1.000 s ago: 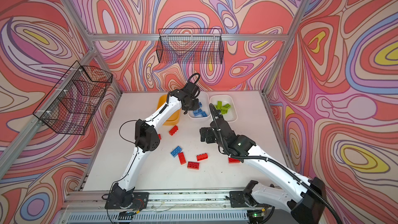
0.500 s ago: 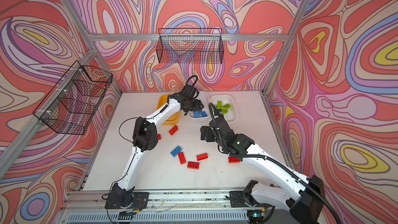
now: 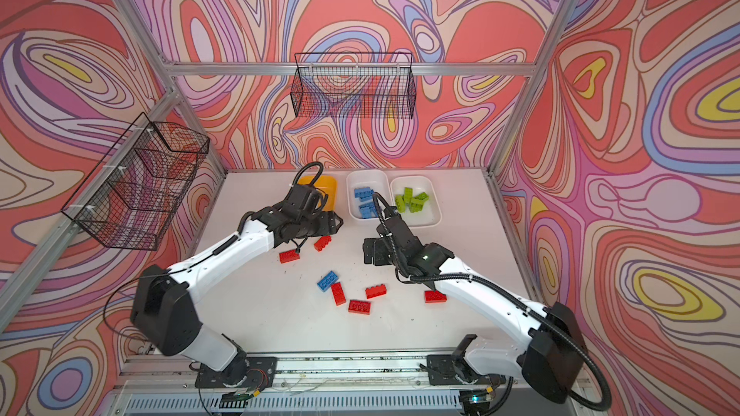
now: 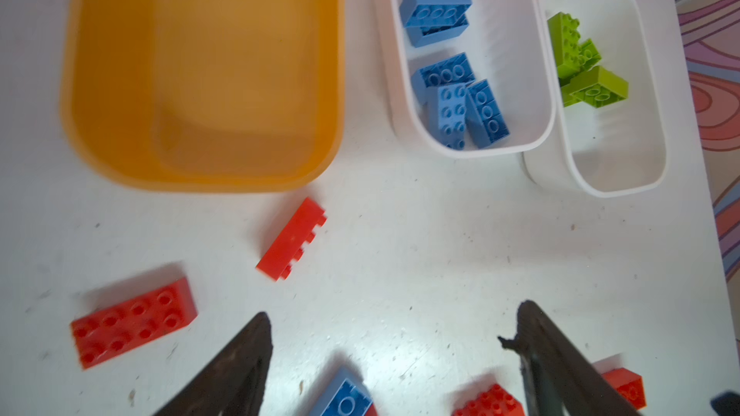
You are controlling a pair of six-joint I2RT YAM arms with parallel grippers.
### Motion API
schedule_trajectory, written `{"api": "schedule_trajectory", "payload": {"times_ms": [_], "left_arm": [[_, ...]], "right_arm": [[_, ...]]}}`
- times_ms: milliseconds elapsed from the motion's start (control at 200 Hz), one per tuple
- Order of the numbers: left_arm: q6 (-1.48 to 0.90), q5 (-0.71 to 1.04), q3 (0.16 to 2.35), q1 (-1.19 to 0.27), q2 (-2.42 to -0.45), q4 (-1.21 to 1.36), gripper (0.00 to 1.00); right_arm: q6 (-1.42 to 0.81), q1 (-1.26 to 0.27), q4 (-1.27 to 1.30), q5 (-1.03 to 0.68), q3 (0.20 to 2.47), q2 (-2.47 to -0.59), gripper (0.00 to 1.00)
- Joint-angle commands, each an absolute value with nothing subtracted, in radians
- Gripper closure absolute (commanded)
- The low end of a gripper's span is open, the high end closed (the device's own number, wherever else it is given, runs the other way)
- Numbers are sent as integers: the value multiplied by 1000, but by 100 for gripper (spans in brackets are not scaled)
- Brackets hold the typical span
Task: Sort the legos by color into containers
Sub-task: 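Withdraw the left gripper while the right gripper grasps a blue brick among red bricks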
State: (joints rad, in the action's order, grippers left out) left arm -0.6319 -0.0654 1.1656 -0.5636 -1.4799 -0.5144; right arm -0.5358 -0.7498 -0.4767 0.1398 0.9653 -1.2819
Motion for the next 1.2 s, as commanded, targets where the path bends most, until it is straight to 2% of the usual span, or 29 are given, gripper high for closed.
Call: {"api": "schedule_trajectory", "payload": {"times_ms": [0,205,376,601,1197], "left_arm": [[-706,-174,961,-563,-1325,-524,10],[-785,-225,705,-563,-1030,-609,6],[-863,-239,587,-563,-809,-695,0],[-936,-229,476,-563,-566,-789,0],[-979,-258,423,-563,-431,-849,0]], "right_arm": [[-517,-801,-412,56,954,-1359,2],[-370,-852,-346,-12,976,-1528,2],[-317,-878,-284,-83,997,-1628,2],[-251,-969,-292,-68,1092,-1755,2],[-182,-991,-371,22,1278,-2002,3]]}}
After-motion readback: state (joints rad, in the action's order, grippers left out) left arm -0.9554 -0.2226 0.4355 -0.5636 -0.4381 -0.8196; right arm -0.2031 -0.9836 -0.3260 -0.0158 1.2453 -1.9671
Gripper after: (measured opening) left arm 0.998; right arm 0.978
